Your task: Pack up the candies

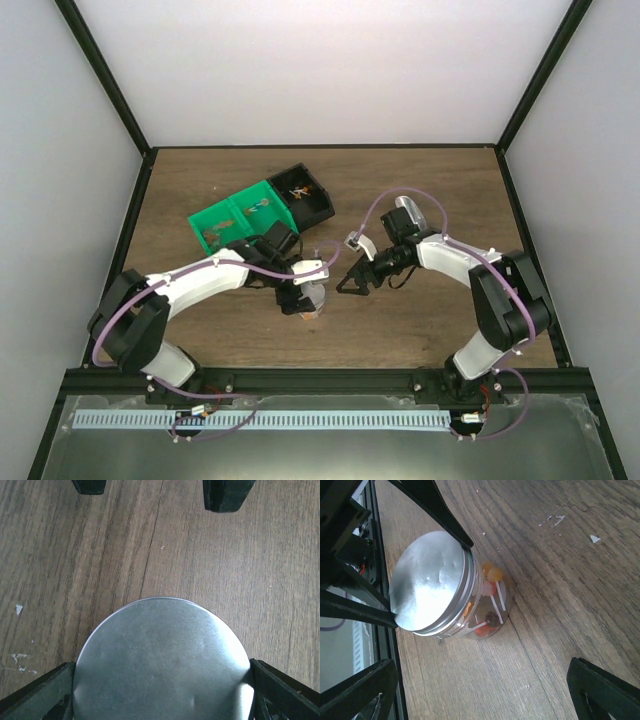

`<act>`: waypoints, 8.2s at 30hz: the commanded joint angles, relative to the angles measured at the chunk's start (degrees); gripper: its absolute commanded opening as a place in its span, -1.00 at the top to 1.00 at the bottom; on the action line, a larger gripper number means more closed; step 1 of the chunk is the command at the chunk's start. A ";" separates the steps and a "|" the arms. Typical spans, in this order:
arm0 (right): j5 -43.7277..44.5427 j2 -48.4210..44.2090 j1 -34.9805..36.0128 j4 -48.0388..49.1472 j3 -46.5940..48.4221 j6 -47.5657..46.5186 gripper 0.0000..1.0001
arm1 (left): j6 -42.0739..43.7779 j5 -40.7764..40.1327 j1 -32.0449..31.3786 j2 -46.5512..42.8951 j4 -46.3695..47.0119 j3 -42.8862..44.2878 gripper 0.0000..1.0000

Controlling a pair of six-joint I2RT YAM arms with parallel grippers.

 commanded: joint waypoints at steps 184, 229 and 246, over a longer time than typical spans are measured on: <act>34.78 16.93 26.92 96.80 -34.50 3.89 -1.00 | 3.45 6.70 13.75 -20.55 -7.31 -5.66 -0.99; 30.43 21.66 26.96 91.94 -29.82 6.78 -0.71 | 3.88 1.67 3.02 -8.68 11.39 -11.74 -1.00; 29.54 21.64 26.93 93.01 -31.01 4.34 -0.46 | 5.91 -0.18 7.15 -6.48 8.56 -10.42 -0.91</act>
